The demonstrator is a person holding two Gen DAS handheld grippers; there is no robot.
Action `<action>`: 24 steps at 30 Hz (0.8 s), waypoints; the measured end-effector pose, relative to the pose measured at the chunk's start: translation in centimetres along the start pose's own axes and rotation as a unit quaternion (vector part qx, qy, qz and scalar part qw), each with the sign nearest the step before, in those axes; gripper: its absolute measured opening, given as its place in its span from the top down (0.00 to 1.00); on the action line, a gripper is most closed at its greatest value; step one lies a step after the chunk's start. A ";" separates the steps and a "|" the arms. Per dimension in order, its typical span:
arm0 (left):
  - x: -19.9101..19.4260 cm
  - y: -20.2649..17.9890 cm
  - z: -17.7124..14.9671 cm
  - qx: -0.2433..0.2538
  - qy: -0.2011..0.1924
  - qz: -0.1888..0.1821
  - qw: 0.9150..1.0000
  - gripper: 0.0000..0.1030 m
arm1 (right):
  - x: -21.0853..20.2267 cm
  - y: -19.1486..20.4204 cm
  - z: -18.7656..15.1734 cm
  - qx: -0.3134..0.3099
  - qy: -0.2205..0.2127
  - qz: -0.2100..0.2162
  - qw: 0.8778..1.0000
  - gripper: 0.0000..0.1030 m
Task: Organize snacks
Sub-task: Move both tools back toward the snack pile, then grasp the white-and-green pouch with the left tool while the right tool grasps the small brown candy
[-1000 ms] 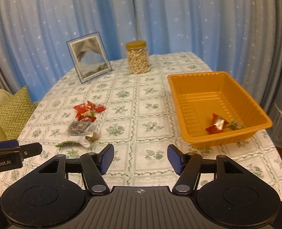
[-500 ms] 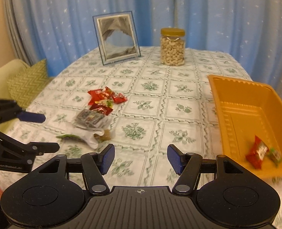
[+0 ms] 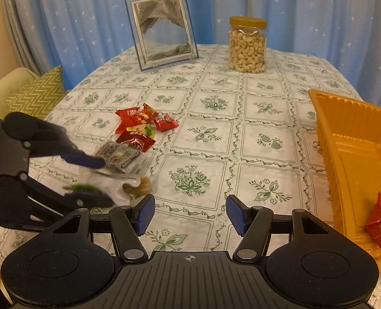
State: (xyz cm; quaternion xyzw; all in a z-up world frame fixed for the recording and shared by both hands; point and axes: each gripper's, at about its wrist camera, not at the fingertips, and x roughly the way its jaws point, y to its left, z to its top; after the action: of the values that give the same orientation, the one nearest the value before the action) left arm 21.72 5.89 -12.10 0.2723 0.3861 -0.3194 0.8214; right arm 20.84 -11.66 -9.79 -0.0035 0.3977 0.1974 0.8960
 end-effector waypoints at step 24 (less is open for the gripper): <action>-2.4 0.8 -4.4 -0.237 0.006 0.089 0.967 0.78 | 3.7 2.8 0.7 -0.032 -0.011 0.047 0.998 0.40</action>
State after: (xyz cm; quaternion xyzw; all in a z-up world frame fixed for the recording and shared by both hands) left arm 19.13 10.21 -12.39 0.1051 0.4302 -0.1422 0.8853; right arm 22.56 -7.64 -11.48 -0.0114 0.3814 0.2521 0.8893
